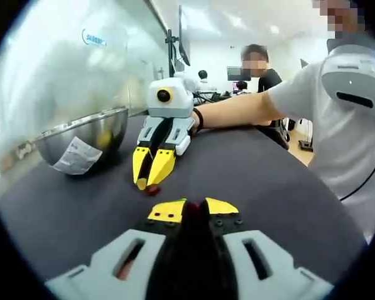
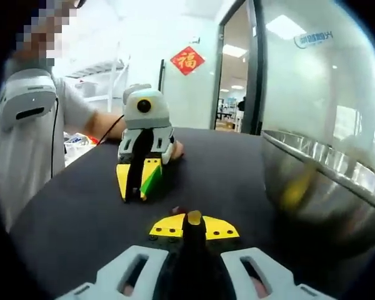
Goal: Pick candy and put bowl
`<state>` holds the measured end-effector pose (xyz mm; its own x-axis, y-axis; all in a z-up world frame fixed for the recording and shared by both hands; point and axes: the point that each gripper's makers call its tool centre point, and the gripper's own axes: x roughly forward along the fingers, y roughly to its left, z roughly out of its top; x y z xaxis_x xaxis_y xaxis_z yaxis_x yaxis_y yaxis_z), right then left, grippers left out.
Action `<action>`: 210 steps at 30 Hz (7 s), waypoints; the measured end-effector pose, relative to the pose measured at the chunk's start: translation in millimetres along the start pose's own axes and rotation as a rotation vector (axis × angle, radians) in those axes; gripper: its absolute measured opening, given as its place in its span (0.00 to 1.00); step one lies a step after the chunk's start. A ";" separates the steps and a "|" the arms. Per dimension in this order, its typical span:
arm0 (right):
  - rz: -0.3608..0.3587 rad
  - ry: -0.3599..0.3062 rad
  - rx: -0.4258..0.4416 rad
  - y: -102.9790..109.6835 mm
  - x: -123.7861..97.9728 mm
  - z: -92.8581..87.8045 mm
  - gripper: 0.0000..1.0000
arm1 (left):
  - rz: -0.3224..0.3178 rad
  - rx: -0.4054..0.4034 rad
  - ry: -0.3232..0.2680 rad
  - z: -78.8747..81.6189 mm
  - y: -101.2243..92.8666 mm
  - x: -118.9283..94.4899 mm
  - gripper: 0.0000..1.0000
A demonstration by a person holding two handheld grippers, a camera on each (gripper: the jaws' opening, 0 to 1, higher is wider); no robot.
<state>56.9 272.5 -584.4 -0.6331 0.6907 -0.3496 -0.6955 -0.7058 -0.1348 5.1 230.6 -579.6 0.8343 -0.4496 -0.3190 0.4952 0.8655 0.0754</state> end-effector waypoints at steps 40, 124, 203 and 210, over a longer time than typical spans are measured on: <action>-0.130 -0.238 0.030 -13.7 -75.6 36.4 0.04 | 0.332 0.028 -0.204 106.7 163.9 7.1 0.13; -0.172 -0.167 0.108 -17.5 -91.9 -0.4 0.12 | 0.119 -0.112 -0.180 55.6 55.4 21.7 0.02; 0.044 -0.074 0.099 42.0 -85.6 -13.8 0.16 | 0.167 0.040 -0.011 3.4 19.6 -3.5 0.16; 0.023 -0.058 0.083 38.4 -84.9 -17.1 0.16 | 0.179 0.032 -0.014 3.2 22.4 -3.9 0.18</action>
<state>89.7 184.0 -575.7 -0.6659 0.6844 -0.2970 -0.7051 -0.7074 -0.0492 13.7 251.1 -573.6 0.9133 -0.2919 -0.2842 0.3454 0.9247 0.1601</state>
